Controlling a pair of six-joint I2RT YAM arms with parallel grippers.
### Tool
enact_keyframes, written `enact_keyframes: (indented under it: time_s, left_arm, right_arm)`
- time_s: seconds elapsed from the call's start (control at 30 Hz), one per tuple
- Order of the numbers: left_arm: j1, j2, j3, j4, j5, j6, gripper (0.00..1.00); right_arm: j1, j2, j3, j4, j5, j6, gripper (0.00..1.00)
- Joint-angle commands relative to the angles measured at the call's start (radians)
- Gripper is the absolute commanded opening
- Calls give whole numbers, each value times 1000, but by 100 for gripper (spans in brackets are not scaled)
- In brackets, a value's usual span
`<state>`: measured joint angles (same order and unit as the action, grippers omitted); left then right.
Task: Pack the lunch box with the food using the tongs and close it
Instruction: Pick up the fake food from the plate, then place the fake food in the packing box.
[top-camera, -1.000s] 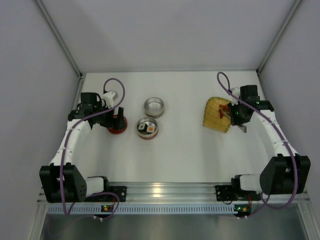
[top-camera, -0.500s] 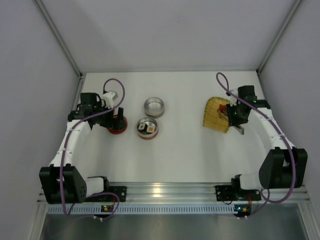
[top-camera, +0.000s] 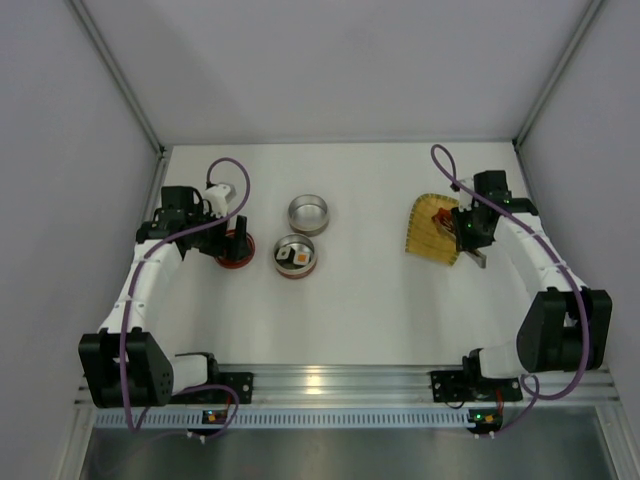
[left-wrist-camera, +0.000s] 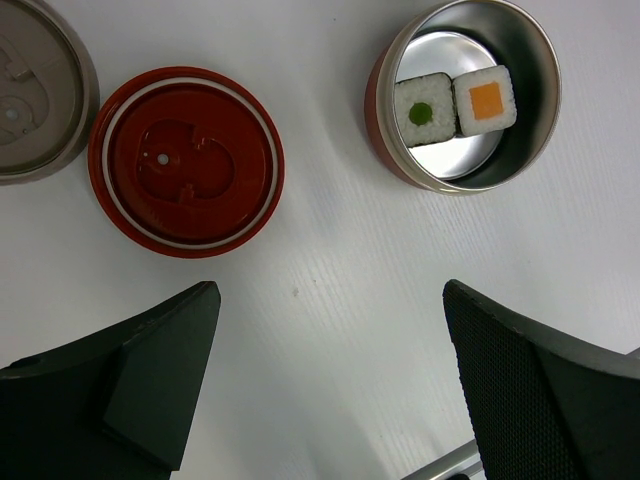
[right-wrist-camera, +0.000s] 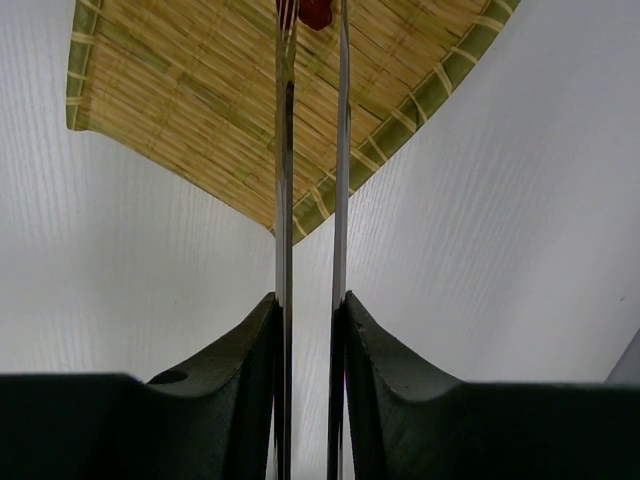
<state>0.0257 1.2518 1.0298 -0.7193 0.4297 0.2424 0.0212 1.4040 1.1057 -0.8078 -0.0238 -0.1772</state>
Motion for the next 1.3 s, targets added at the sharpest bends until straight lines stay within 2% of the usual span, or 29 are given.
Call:
enact_keyframes:
  time_s: [0.0, 0.17, 0.4, 0.67, 0.77, 0.9, 1.0, 1.27]
  left_arm:
    - [6, -25, 0, 17, 9, 17, 98]
    - [8, -26, 4, 14, 11, 14, 98]
    - [6, -29, 6, 9, 9, 15, 98]
    - [6, -25, 18, 12, 18, 11, 98]
    - [6, -17, 22, 14, 24, 5, 98]
    - [6, 3, 32, 12, 34, -6, 98]
    - [6, 18, 30, 12, 30, -5, 98]
    - [6, 24, 26, 26, 38, -6, 98]
  right_arm:
    - [-7, -17, 14, 52, -19, 12, 14]
    - [-9, -62, 37, 24, -54, 1, 0]
    - [-12, -126, 86, -30, -111, -15, 0]
    - [-3, -132, 152, -45, -260, -22, 0]
    - [72, -105, 201, -34, -295, -10, 0]
    - [260, -36, 290, -16, -271, 9, 0]
    - [345, 22, 348, -16, -263, -7, 0]
    - [465, 205, 497, -21, -263, -25, 0]
